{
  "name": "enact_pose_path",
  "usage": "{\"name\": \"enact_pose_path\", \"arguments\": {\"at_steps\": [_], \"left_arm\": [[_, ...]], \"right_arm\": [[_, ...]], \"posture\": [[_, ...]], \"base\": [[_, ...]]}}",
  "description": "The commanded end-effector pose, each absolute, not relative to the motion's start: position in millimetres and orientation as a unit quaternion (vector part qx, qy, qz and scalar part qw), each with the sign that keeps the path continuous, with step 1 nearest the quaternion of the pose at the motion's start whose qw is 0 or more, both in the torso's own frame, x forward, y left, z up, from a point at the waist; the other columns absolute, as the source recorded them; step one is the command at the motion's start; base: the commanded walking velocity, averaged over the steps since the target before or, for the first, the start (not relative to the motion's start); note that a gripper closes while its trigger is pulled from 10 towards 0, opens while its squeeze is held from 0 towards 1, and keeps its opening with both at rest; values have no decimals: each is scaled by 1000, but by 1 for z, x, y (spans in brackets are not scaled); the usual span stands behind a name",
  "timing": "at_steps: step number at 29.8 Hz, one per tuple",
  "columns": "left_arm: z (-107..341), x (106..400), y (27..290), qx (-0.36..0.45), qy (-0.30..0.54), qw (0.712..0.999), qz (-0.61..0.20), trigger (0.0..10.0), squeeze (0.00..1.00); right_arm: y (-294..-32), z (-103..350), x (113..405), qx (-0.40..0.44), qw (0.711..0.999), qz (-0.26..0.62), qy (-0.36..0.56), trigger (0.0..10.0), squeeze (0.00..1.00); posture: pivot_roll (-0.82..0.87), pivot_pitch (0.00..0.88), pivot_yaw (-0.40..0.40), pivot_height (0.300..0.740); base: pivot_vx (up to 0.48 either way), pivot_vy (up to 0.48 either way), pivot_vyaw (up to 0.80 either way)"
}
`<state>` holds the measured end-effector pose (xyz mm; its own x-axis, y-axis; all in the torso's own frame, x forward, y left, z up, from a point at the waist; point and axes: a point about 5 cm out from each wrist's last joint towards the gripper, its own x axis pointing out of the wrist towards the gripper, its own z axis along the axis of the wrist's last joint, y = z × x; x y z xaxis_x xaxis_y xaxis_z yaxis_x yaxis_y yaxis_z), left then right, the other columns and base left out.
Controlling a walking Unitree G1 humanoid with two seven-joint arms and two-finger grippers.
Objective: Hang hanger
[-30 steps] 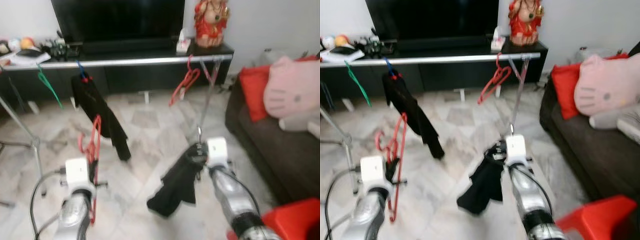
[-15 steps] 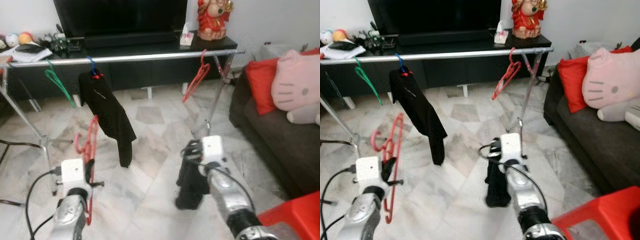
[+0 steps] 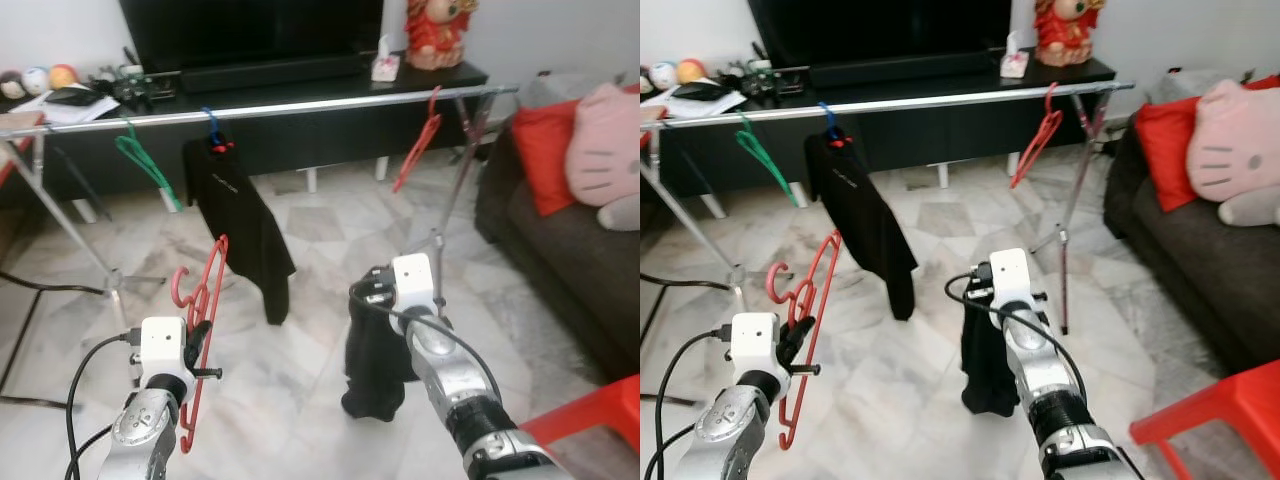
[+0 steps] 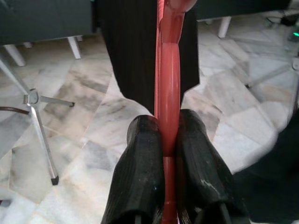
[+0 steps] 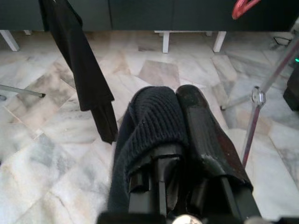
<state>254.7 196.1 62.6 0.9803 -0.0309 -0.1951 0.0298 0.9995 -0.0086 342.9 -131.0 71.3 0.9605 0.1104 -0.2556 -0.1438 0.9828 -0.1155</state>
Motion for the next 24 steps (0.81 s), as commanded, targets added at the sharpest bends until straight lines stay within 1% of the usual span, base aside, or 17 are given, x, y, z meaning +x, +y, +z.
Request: {"name": "enact_pose_path", "arguments": {"at_steps": [1, 3, 6, 8, 9, 11, 12, 13, 15, 16, 17, 18, 19, 21, 24], "left_arm": [[65, 254, 195, 1, 101, 994, -32, 10000, 0], [65, 254, 194, 7, 109, 992, -62, 10000, 0], [64, 254, 193, 8, 116, 991, -74, 10000, 0], [63, 252, 188, 22, 143, 978, -150, 10000, 0], [63, 251, 186, 26, 154, 972, -175, 10000, 0], [62, 248, 184, 43, 175, 959, -217, 10000, 0], [62, 248, 184, 43, 175, 959, -217, 10000, 0], [60, 245, 183, 57, 194, 946, -253, 10000, 0], [57, 243, 182, 67, 212, 934, -279, 10000, 0], [55, 240, 182, 80, 227, 920, -310, 10000, 0], [55, 240, 182, 80, 227, 920, -310, 10000, 0], [55, 239, 182, 85, 232, 914, -322, 10000, 0], [56, 237, 183, 91, 246, 901, -345, 10000, 0], [59, 237, 185, 95, 257, 889, -366, 10000, 0], [65, 236, 187, 91, 262, 878, -391, 10000, 0]], "right_arm": [[-130, 78, 347, -62, 989, 60, 118, 10000, 0], [-126, 79, 349, -62, 989, 61, 122, 10000, 0], [-125, 80, 350, -61, 989, 60, 123, 10000, 0], [-124, 84, 357, -67, 988, 50, 134, 10000, 0], [-123, 86, 359, -70, 987, 46, 138, 10000, 0], [-123, 87, 361, -72, 986, 39, 144, 10000, 0], [-123, 87, 361, -72, 986, 39, 144, 10000, 0], [-123, 88, 362, -73, 985, 38, 149, 10000, 0], [-122, 88, 363, -75, 985, 38, 152, 10000, 0], [-123, 88, 364, -78, 984, 35, 154, 10000, 0], [-123, 88, 364, -78, 984, 35, 154, 10000, 0], [-123, 88, 364, -80, 984, 33, 155, 10000, 0], [-123, 88, 366, -86, 983, 29, 162, 10000, 0], [-123, 87, 366, -93, 981, 25, 170, 10000, 0], [-123, 85, 366, -92, 980, 23, 175, 10000, 0]], "posture": [[-87, 0, 50, 740], [-86, 0, 52, 740], [-86, 0, 52, 740], [-83, 0, 56, 740], [-83, 0, 56, 740], [-81, 0, 57, 740], [-81, 0, 57, 740], [-81, 0, 57, 740], [-83, 0, 58, 740], [-82, 0, 59, 740], [-82, 0, 59, 740], [-82, 0, 60, 740], [-83, 0, 61, 740], [-83, 0, 61, 740], [-80, 0, 61, 740]], "base": [[0, 0, 0], [0, 0, 0], [0, 0, 0], [0, 0, 0], [0, 0, 0], [0, 0, 0], [0, 0, 0], [0, 0, 0], [0, 0, 0], [0, 0, 0], [0, 0, 0], [0, 0, 0], [0, 0, 0], [0, 0, 0], [0, 0, 0]]}}
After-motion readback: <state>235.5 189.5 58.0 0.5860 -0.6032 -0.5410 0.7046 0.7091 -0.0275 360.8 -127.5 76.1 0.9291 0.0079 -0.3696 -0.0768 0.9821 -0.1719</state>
